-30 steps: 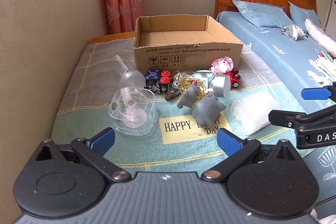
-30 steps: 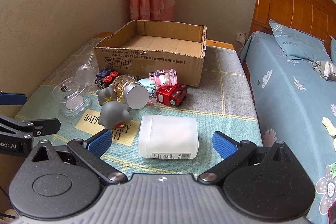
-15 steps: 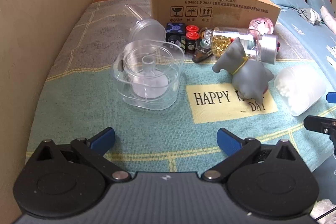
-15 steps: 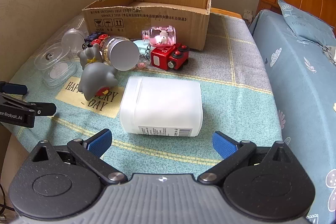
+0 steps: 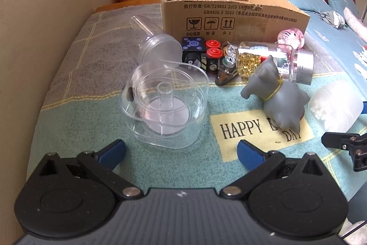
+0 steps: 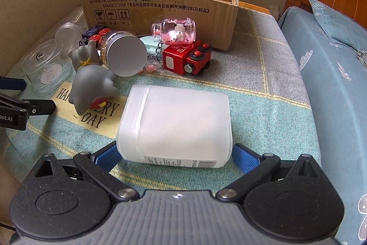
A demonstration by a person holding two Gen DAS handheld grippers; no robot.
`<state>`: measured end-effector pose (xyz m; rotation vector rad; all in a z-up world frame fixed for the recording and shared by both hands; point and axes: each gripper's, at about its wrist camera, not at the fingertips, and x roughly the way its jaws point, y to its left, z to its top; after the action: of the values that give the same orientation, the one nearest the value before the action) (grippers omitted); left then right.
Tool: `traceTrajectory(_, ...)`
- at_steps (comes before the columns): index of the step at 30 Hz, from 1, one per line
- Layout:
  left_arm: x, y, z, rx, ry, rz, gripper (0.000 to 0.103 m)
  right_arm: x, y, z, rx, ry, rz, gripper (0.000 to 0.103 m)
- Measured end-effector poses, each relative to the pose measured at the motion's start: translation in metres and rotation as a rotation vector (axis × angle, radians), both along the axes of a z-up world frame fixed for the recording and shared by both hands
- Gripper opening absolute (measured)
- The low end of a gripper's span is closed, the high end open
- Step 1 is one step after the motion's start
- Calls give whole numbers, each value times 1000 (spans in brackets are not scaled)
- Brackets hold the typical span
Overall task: Organize rigid objects
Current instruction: 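Grasp the white plastic box with the right tool while the left tool grasps the clear square container, then carry both held items into the cardboard box and open both tools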
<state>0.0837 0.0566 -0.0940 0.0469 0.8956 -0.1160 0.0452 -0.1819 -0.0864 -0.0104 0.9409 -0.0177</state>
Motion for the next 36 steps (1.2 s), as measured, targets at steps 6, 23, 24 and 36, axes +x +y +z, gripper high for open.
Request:
traceTrajectory(6, 23, 1, 0, 19, -15, -22, 103, 17, 0, 2, 2, 15, 5, 103)
traceTrajectory(23, 47, -1, 11, 95, -29, -73, 82, 31, 2, 15, 0, 72, 7, 96)
traceTrajectory(24, 47, -1, 11, 93, -24, -74, 78, 31, 3, 15, -3, 76, 8, 91)
traceTrajectory(36, 41, 1, 29, 90, -7, -72, 77, 30, -4, 24, -5, 80, 61, 88)
